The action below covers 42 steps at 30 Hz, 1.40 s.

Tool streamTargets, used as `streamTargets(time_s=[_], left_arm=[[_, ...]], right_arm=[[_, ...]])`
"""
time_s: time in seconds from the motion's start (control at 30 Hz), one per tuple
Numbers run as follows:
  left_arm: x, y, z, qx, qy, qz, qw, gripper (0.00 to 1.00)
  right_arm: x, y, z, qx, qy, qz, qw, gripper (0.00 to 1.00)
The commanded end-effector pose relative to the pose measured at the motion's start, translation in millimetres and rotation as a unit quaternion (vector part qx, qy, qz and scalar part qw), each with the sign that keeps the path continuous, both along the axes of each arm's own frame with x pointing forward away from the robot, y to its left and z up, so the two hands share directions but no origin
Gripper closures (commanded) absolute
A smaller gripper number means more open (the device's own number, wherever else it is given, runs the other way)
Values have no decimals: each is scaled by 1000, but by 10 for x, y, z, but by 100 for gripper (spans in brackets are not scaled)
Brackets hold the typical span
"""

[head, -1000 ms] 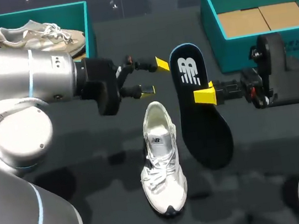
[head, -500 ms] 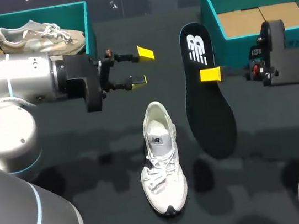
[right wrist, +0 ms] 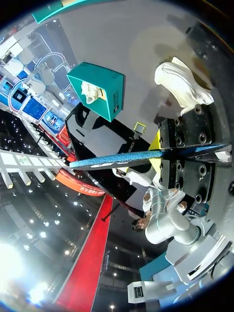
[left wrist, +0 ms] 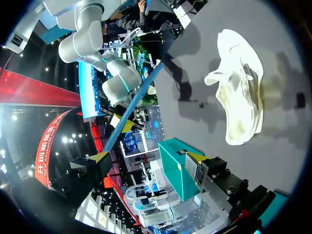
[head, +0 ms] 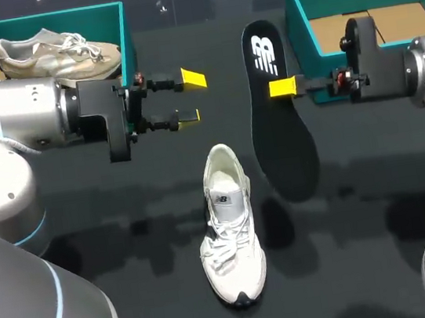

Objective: Take the shoe out of the shoebox, open the shoe tongue, remove and reinsert the insole, then place the shoe into the shoebox

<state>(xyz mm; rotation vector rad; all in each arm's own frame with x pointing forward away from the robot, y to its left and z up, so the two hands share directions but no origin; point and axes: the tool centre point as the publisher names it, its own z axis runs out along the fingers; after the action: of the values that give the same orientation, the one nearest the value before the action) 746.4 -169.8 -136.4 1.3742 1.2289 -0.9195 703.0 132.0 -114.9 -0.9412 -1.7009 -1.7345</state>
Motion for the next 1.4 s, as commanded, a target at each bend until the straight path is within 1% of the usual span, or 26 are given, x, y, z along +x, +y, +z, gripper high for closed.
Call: streamTargets(time_s=[0.03,0.13,0.2,0.27,0.3,0.6,0.63,0.67,0.83,1.07,1.2,1.33,1.4], left_arm=[[-1,-35,-5,-8,6,-9,1000,0],[3,-52,5,-12,7,-15,1000,0],[15,-72,8,-20,16,-13,1000,0],[31,-98,7,-24,18,-11,1000,0],[39,-103,5,-24,16,-8,1000,0],[39,-103,5,-24,16,-8,1000,0],[48,-124,-16,-29,25,-11,999,0],[56,-145,-35,-34,29,-12,999,0],[83,-228,-76,-64,50,-13,997,0],[119,-328,-123,-77,55,-14,995,0],[164,-375,-152,-78,60,-10,995,16],[215,-415,-184,-76,63,-5,995,28],[238,-436,-211,-73,66,0,995,27]], right_arm=[[116,69,-38,-5,16,1,1000,100],[297,114,-117,-17,65,-7,998,100],[401,122,-159,-5,109,-27,994,100],[482,156,-198,-24,151,-34,988,100],[490,168,-194,-31,156,-37,987,100],[490,168,-194,-31,156,-37,987,100],[490,168,-194,-31,156,-37,987,100],[522,224,-190,-27,162,-27,986,100],[725,396,-254,-4,249,-43,967,100],[827,476,-312,10,301,-61,951,100],[844,508,-316,5,316,-65,946,100],[843,537,-327,-2,326,-68,943,100],[842,548,-336,-9,333,-74,940,100]])
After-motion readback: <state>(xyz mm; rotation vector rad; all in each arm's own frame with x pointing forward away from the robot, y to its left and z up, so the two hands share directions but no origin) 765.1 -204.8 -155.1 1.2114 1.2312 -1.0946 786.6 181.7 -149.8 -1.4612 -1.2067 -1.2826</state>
